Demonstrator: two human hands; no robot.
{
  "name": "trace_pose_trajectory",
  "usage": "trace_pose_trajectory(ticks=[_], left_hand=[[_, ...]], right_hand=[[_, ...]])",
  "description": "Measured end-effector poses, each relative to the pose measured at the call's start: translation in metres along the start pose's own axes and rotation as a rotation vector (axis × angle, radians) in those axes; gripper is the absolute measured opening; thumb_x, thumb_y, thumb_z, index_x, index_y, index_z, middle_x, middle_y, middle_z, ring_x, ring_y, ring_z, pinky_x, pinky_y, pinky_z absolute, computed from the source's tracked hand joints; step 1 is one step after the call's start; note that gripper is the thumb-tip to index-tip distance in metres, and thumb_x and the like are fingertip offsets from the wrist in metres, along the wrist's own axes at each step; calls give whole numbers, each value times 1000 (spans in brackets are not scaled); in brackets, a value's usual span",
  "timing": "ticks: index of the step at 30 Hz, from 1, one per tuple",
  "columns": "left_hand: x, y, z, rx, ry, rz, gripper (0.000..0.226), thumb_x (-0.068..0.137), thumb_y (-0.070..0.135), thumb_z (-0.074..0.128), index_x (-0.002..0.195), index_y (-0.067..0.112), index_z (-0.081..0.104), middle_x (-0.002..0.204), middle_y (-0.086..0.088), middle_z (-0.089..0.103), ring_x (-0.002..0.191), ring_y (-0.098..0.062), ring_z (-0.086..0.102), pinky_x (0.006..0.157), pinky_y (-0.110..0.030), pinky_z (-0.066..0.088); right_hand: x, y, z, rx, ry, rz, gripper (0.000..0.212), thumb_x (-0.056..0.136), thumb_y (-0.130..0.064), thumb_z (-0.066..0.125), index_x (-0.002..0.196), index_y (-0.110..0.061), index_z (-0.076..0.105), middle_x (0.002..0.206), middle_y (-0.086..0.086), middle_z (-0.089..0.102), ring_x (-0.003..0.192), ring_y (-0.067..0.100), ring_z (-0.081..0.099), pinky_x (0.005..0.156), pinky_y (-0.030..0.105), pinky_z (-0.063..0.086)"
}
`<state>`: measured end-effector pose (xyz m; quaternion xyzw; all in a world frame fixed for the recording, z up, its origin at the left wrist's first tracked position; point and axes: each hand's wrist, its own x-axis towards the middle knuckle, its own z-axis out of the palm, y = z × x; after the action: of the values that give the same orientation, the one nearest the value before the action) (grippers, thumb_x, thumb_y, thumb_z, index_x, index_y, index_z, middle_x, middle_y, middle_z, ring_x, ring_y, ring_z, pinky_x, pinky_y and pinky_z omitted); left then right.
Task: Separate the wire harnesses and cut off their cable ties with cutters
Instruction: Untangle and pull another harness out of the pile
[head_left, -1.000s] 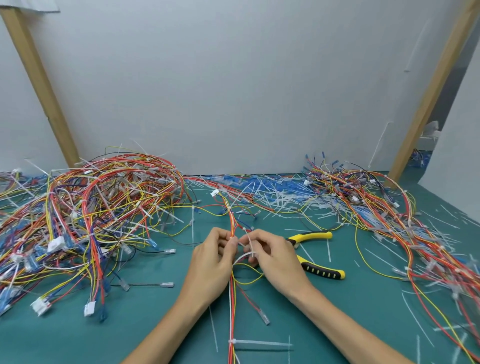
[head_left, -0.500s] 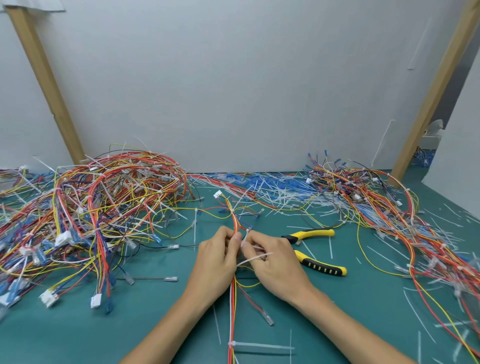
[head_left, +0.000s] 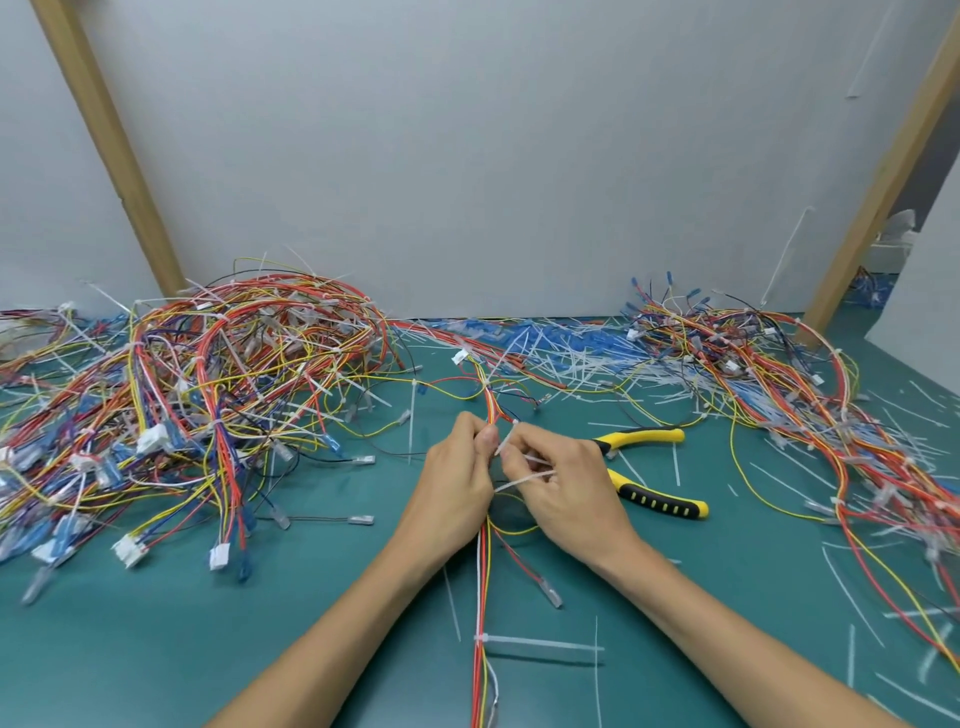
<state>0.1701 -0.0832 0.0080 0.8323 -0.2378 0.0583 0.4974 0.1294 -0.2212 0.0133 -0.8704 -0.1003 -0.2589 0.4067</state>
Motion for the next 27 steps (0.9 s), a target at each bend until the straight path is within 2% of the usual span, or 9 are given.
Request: trace_pose_trajectory(ticks=[3,7,11,13,16,18,20,23,27], left_hand=[[3,-2,-2,-179,-9,-16,22,107,22,44,88,15,55,65,11,53,56,-5,45,58,-24,37],[5,-3,-5,-429,-65,-101,25,107,15,40,108,9,64,67,10,61,47,-6,47,47,-14,36],[4,-4,-7,-430,-26,-113,29,108,18,38,107,15,67,75,10,66,49,-9,49,46,-19,38],[2,-3,-7,-423,-32,-117,30,107,29,41,100,15,66,70,9,65,49,-11,50,46,-22,39],[0,3,-8,-414,-150,-124,58,97,62,43,88,10,65,63,4,62,51,-17,52,46,-23,40],[-2,5,-9,-367,-229,-95,67,86,72,47,84,7,63,59,5,60,52,-16,51,49,-22,40],[-4,7,-9,-330,-264,-65,53,84,65,58,79,12,61,55,9,57,50,-11,48,51,-18,38],[-4,5,-10,-407,-263,-58,27,91,36,70,81,12,63,60,7,62,50,-6,49,52,-11,38],[-3,3,-11,-429,-204,-43,8,93,16,68,90,9,66,78,-7,74,58,2,57,56,-9,40]], right_hand=[[1,3,-1,25,22,33,29,99,-17,59,71,-22,53,57,-14,51,55,9,45,55,18,33],[4,11,0,81,78,112,22,98,-24,60,77,-18,62,63,0,63,59,23,59,62,40,50],[6,18,-1,147,166,196,20,98,-24,61,79,-23,67,62,0,66,57,17,62,59,33,48],[7,20,-1,168,209,226,19,98,-22,62,80,-25,68,66,-2,68,59,15,63,60,33,51],[7,20,-1,166,244,233,17,97,-21,64,82,-25,70,69,-3,70,59,14,63,61,35,51],[7,19,-2,173,263,243,16,96,-20,65,83,-25,71,72,-5,72,61,11,64,62,35,53],[7,19,-2,181,277,251,15,96,-20,66,84,-27,73,77,-11,75,68,7,68,67,34,56],[7,17,-3,188,305,261,17,96,-20,66,84,-29,74,78,-9,75,73,8,70,70,32,56],[7,14,-4,207,307,284,18,97,-23,64,82,-29,73,78,-12,74,72,8,69,71,30,55]])
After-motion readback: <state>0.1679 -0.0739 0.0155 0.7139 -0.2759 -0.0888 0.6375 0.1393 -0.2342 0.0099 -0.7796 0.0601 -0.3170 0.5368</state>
